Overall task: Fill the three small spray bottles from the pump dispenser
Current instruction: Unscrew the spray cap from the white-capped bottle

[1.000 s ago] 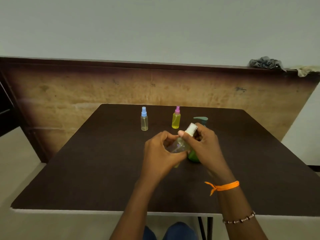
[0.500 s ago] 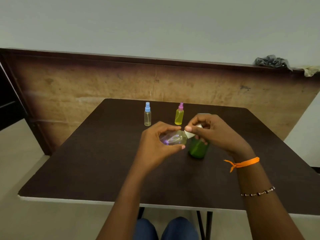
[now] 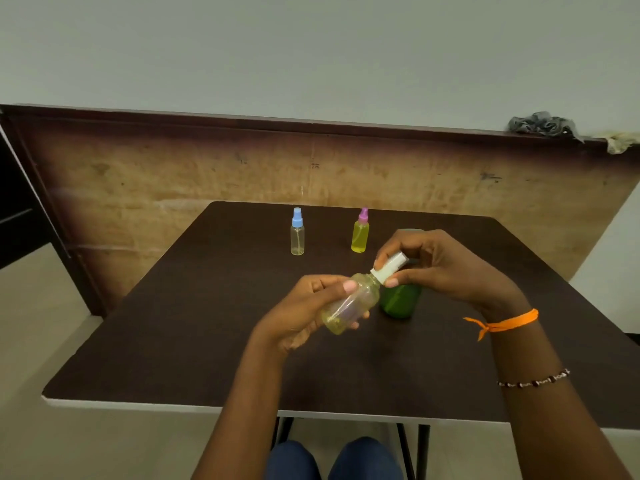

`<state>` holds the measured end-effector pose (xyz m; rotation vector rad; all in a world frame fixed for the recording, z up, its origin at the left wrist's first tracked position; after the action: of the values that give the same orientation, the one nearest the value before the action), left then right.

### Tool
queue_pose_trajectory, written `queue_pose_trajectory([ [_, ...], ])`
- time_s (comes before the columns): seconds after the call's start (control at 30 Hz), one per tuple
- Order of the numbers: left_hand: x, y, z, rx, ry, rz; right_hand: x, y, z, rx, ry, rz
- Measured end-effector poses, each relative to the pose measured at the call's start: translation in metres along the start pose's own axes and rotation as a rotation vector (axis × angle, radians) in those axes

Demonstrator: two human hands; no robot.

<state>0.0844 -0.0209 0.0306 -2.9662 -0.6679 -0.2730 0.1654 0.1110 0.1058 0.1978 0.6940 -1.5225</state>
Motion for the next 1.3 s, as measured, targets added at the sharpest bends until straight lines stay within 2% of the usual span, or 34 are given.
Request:
queue_pose_trajectory([
  [0.13, 0.003, 0.003, 0.015, -0.098, 0.192, 0.193, 0.006, -0.004, 0.004, 0.016, 0.045, 0.069],
  [0.27, 0.004, 0.001, 0.028, -0.139, 0.382, 0.191, 0.009, -0.011, 0.009, 0.004, 0.065, 0.123],
  [0.33, 0.002, -0.002, 0.027, -0.093, 0.297, 0.111, 0.007, -0.013, 0.004, 0.054, 0.076, 0.131],
  [0.43, -0.006, -0.007, 0.018, 0.04, -0.063, -0.157, 0.007, -0.014, -0.011, 0.258, 0.091, 0.077],
  [0.5, -0.009, -0.007, 0.011, 0.148, -0.198, -0.253, 0.006, -0.014, -0.019, 0.344, 0.213, 0.04],
  [0.6, -0.009, -0.006, 0.006, 0.179, -0.244, -0.24, 0.004, -0.014, -0.022, 0.303, 0.214, 0.013],
  [0.7, -0.01, -0.003, 0.011, 0.074, -0.166, -0.142, 0.002, -0.011, -0.016, 0.231, 0.12, 0.014],
  [0.8, -0.015, 0.002, 0.022, 0.016, -0.099, -0.094, -0.011, -0.008, -0.009, 0.196, 0.196, -0.025],
  [0.87, -0.019, 0.002, 0.03, 0.014, -0.089, -0.123, -0.018, -0.006, -0.009, 0.201, 0.3, -0.11],
  [0.97, -0.031, -0.001, 0.038, 0.009, -0.098, -0.226, -0.02, -0.002, -0.011, 0.147, 0.436, -0.355],
  [1.17, -0.064, -0.001, 0.05, 0.016, -0.087, -0.531, -0.019, 0.013, -0.016, 0.023, 0.549, -0.757],
  [1.23, -0.07, 0.0, 0.05, 0.036, -0.068, -0.599, -0.014, 0.014, -0.018, 0.002, 0.562, -0.833],
  [1.3, -0.074, 0.0, 0.05, 0.054, -0.061, -0.62, 0.004, 0.01, -0.025, -0.032, 0.589, -0.841],
])
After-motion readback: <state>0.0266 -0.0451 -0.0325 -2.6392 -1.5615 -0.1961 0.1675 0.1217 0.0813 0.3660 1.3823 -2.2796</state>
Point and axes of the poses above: each hand's wrist, its own y-axis away from the middle knuckle, its own x-axis out of the palm, z = x × y, the point moved 5 cm from there along -y, towards the middle knuckle, and after that the axes turned 2 degrees about -y, right-handed, at the moved point
